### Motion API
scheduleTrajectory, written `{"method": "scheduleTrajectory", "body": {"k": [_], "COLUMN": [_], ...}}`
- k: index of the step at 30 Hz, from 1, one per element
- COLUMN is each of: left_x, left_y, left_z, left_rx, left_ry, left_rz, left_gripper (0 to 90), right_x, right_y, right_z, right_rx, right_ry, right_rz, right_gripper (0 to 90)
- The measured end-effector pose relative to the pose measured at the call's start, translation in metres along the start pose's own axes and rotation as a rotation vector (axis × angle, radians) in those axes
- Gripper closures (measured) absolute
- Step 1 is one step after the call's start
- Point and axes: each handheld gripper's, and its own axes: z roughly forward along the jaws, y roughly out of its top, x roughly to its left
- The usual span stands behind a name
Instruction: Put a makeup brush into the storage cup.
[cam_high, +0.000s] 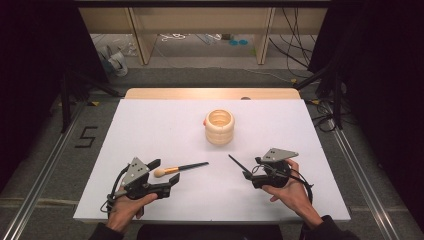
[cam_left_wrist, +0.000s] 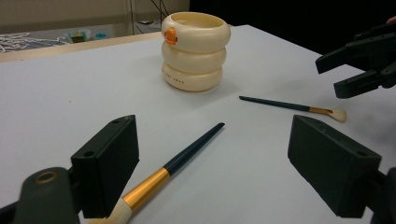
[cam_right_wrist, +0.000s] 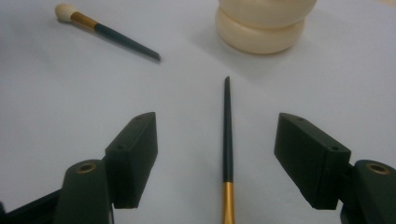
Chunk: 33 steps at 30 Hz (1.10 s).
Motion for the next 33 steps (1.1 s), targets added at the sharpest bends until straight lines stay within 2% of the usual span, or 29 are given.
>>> {"method": "scheduleTrajectory", "body": {"k": [1,4,5,6,11,13,15,17,19,20,21,23,24,31,32,33], "left_x": [0.000,0.000,-0.001,-0.001,-0.002,-0.002,-0.002,-0.003,-0.003,-0.003,-0.004,-0.003,-0.003,-0.003,-0.003,-0.003], "left_y": [0.000,0.000,-0.001,-0.001,0.000,0.000,0.000,0.000,0.000,0.000,0.000,0.000,0.000,0.001,0.001,0.000], "left_z": [0.000,0.000,0.001,0.001,0.000,-0.001,-0.001,-0.001,-0.001,-0.001,-0.002,-0.002,-0.002,-0.002,-0.002,-0.002], "left_rx": [0.000,0.002,-0.005,-0.005,0.002,0.003,0.001,0.000,0.000,0.000,-0.002,-0.003,-0.002,-0.002,-0.003,-0.001], "left_ry": [0.000,-0.004,-0.001,-0.001,-0.002,-0.007,-0.010,-0.013,-0.015,-0.015,-0.012,-0.014,-0.010,-0.013,-0.014,-0.012], "left_rz": [0.000,0.005,-0.016,-0.016,-0.010,0.008,0.005,0.003,0.006,0.006,0.002,0.006,0.004,0.008,0.010,0.008], "left_gripper": [16.1,16.2,16.2,16.1,16.1,16.2,16.1,16.2,16.1,16.1,16.1,16.1,16.1,16.1,16.1,16.1], "right_x": [-0.002,-0.004,-0.004,-0.005,-0.009,-0.011,-0.012,-0.014,-0.013,-0.014,-0.014,-0.013,-0.015,-0.018,-0.020,-0.021], "right_y": [0.000,0.001,0.002,0.002,0.005,0.008,0.008,0.011,0.012,0.014,0.014,0.014,0.016,0.020,0.021,0.023], "right_z": [0.001,0.005,0.006,0.008,0.015,0.019,0.022,0.026,0.029,0.029,0.029,0.032,0.033,0.040,0.041,0.043], "right_rx": [0.008,0.067,0.084,0.100,0.118,0.163,0.163,0.216,0.218,0.247,0.247,0.249,0.276,0.325,0.330,0.349], "right_ry": [-0.005,-0.003,-0.002,-0.002,-0.009,0.003,-0.004,0.008,0.004,0.018,0.018,0.004,0.008,0.024,0.026,0.037], "right_rz": [-0.013,0.000,0.011,0.001,-0.013,-0.011,-0.019,-0.023,-0.018,-0.016,-0.016,-0.028,-0.040,-0.051,-0.078,-0.070], "right_gripper": [34.0,36.0,36.8,37.6,39.9,40.8,40.8,42.6,44.4,45.3,45.3,47.7,49.3,57.3,58.1,58.8]}}
